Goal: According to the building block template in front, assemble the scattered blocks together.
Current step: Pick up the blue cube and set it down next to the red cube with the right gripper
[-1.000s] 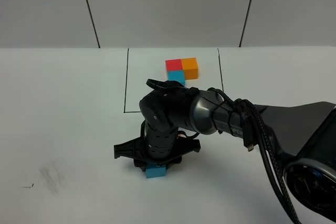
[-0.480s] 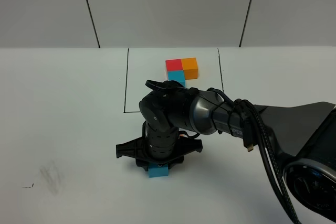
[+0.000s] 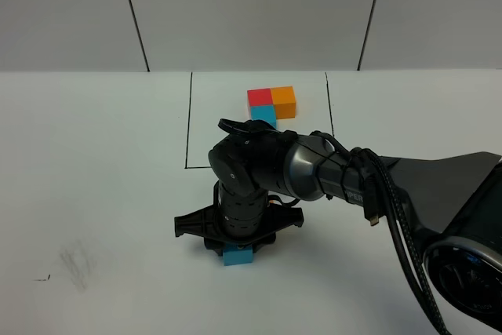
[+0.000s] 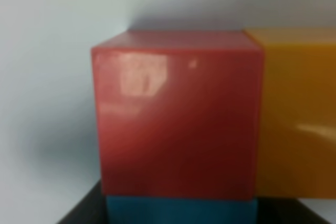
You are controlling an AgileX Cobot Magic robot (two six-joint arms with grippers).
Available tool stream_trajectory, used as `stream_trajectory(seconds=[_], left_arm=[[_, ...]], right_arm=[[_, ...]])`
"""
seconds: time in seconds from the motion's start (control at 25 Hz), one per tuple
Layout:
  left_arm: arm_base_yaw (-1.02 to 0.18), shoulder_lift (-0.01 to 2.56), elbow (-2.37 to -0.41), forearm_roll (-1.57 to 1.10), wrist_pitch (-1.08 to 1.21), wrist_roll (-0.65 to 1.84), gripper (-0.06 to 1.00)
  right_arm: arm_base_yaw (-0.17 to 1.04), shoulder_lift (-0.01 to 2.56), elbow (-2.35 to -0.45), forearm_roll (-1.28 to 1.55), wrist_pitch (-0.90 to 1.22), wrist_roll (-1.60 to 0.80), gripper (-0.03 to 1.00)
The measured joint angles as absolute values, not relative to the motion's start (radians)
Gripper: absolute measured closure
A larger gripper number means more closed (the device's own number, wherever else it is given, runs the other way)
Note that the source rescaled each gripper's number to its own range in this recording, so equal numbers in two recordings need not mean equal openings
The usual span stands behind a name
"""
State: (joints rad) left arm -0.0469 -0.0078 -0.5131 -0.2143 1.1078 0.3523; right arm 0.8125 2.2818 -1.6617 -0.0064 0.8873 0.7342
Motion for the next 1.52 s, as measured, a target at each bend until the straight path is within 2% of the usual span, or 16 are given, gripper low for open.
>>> stream_trajectory(seconds=[0.56, 1.12, 1.16, 1.24, 1.44, 1.52], left_arm=[[-0.047, -0.008, -0.513, -0.192, 1.108, 0.352, 0.09], [-0.047, -0.008, -0.513, -0.192, 1.108, 0.352, 0.09], [-0.047, -0.008, -0.513, -0.192, 1.108, 0.352, 0.09], [-0.047, -0.008, -0.513, -0.191, 1.108, 0.352, 0.09], [-0.047, -0.008, -0.513, -0.191, 1.108, 0.352, 0.09], [-0.047, -0.008, -0.513, -0.191, 1.108, 0.352, 0.09]], right_arm=[[0.809, 2.283, -1.662, -0.032, 0.898, 0.767, 0.78], [0.806, 2.283, -1.662, 0.013, 0.902, 0.636, 0.77], [0.802, 2.285, -1.662, 0.027, 0.899, 0.608, 0.74], [0.800, 2.288, -1.662, 0.055, 0.894, 0.565, 0.63], [0.806, 2.287, -1.663, 0.104, 0.873, 0.541, 0.13], [0.808, 2.287, -1.663, 0.114, 0.862, 0.541, 0.04]])
